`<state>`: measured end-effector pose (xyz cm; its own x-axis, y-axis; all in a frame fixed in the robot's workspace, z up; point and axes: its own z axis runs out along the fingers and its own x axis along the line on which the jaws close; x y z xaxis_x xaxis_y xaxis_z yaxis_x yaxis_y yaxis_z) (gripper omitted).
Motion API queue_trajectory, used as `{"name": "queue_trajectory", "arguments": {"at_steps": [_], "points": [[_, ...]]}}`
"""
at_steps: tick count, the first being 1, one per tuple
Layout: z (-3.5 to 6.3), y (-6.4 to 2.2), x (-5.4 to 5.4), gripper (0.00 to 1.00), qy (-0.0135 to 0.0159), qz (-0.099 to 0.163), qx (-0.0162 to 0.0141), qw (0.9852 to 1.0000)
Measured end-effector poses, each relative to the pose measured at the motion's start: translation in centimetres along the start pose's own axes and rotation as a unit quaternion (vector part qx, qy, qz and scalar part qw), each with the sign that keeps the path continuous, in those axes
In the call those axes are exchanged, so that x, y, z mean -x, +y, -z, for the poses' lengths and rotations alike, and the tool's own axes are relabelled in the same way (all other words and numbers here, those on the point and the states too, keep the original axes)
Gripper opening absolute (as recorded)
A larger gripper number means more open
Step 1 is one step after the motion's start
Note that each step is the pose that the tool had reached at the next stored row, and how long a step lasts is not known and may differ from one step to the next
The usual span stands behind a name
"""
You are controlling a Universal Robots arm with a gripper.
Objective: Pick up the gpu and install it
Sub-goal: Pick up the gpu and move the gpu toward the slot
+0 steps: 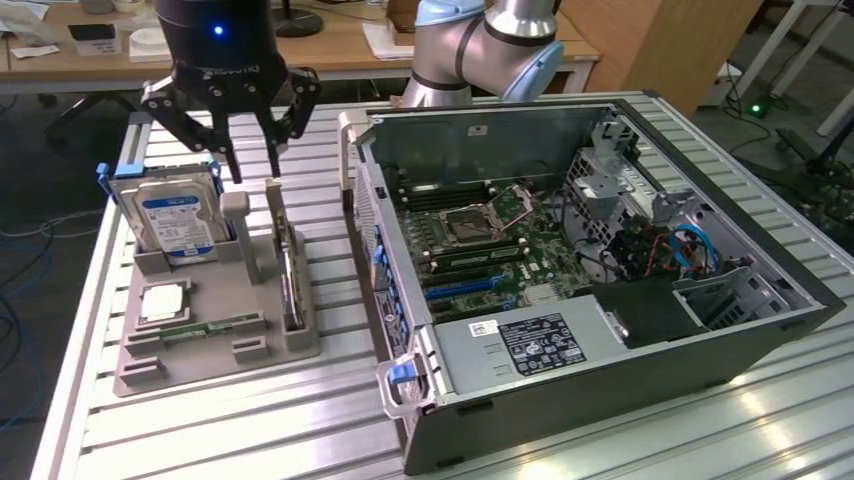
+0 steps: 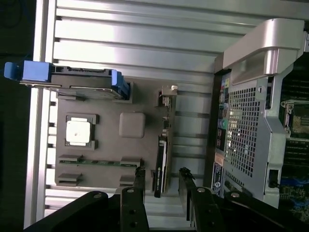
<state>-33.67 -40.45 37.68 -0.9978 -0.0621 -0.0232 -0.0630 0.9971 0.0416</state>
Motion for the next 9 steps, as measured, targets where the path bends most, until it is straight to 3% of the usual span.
{"name": "queue_trajectory", "arguments": {"at_steps": [9], "points": [[-0.48, -0.57, -0.05, 0.42, 0.0003, 0.012, 0.0004, 0.9999]]}}
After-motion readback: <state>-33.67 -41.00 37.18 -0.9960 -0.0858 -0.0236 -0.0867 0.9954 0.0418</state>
